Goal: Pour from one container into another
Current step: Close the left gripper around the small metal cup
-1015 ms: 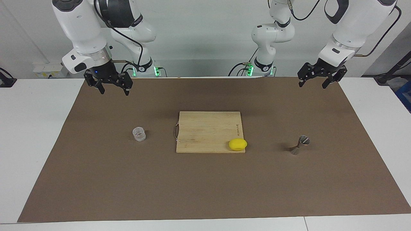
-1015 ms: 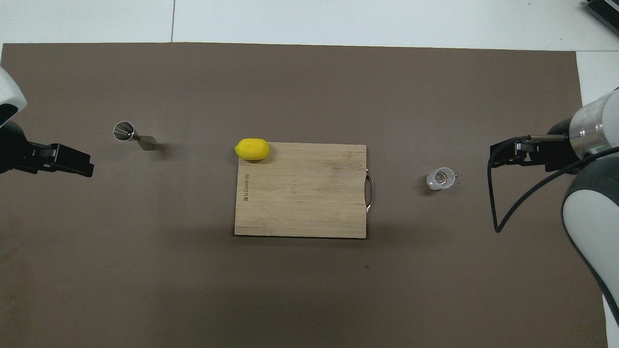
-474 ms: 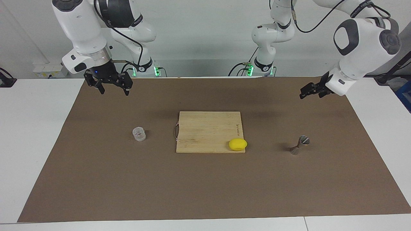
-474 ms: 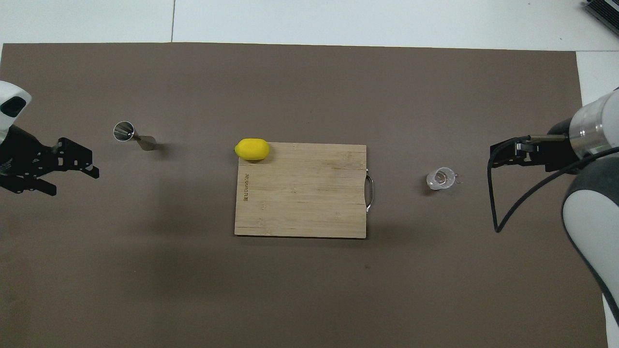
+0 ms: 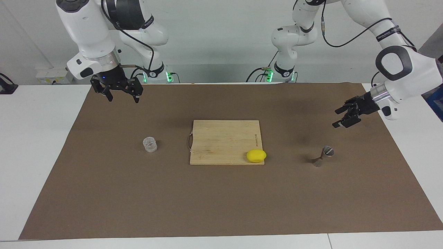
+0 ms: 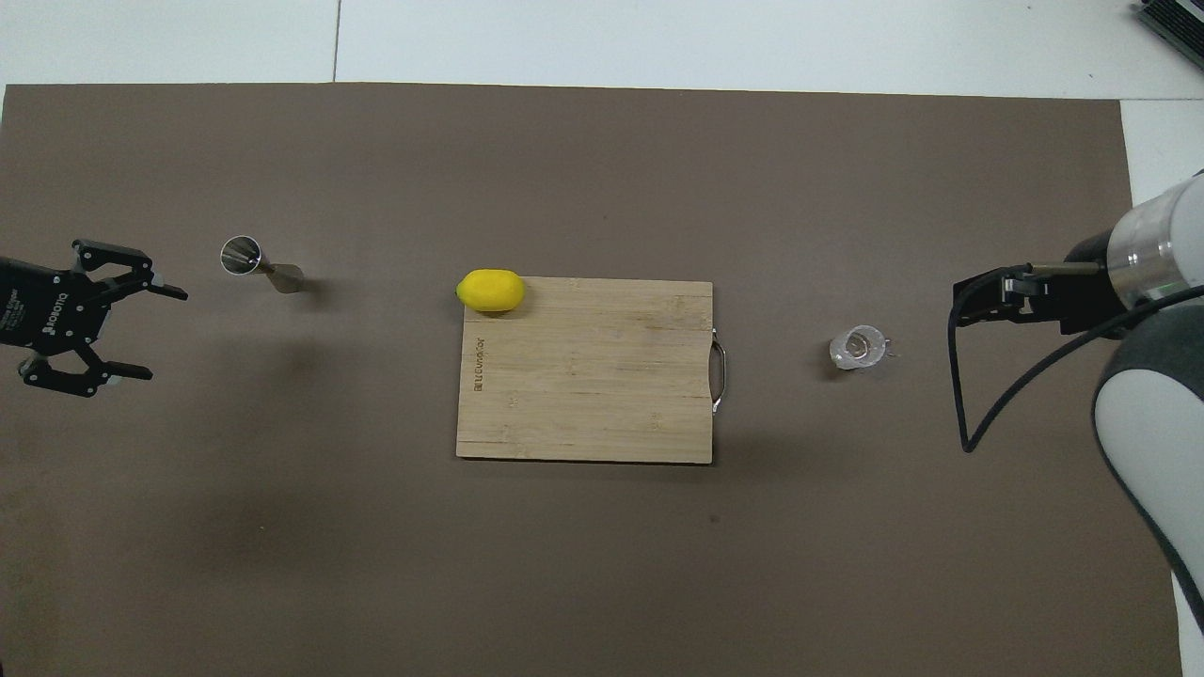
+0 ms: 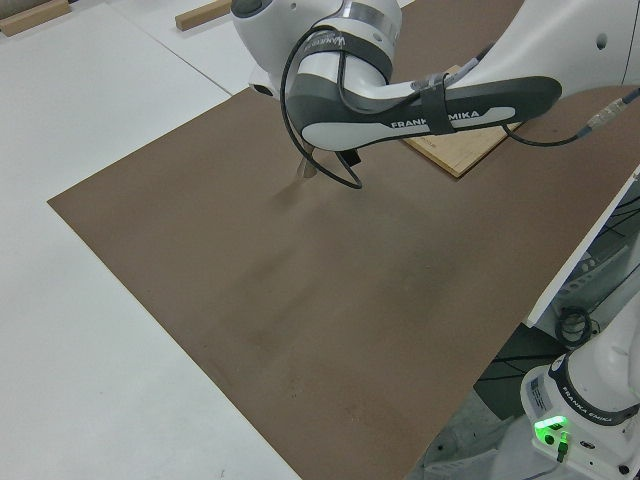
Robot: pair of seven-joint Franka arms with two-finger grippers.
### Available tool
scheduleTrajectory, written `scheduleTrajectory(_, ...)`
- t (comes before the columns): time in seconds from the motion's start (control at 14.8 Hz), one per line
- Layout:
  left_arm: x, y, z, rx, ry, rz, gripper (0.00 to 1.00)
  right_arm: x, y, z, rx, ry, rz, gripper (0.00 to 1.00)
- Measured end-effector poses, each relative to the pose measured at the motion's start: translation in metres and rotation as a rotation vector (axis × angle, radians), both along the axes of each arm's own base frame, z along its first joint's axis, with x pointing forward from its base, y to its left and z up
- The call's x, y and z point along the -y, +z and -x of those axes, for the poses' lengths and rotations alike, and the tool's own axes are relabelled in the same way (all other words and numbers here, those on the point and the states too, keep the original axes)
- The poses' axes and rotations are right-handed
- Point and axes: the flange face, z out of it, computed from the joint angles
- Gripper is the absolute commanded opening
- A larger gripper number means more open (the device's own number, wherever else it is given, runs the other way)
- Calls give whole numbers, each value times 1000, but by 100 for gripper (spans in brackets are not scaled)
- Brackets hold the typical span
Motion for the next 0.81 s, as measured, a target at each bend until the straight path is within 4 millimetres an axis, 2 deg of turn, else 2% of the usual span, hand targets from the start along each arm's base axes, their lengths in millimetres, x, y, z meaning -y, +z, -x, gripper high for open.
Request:
scheduleTrajectory(0.14,-9,-18,6,-35,193,102,100,0,0,0,0,0,0,100)
scheduleTrajectory(0.47,-23,-43,12,-165,671,381,100,0,0,0,0,0,0,100)
scheduleTrajectory(0.81,-33,-83,20,-268,960,557,100,0,0,0,0,0,0,100)
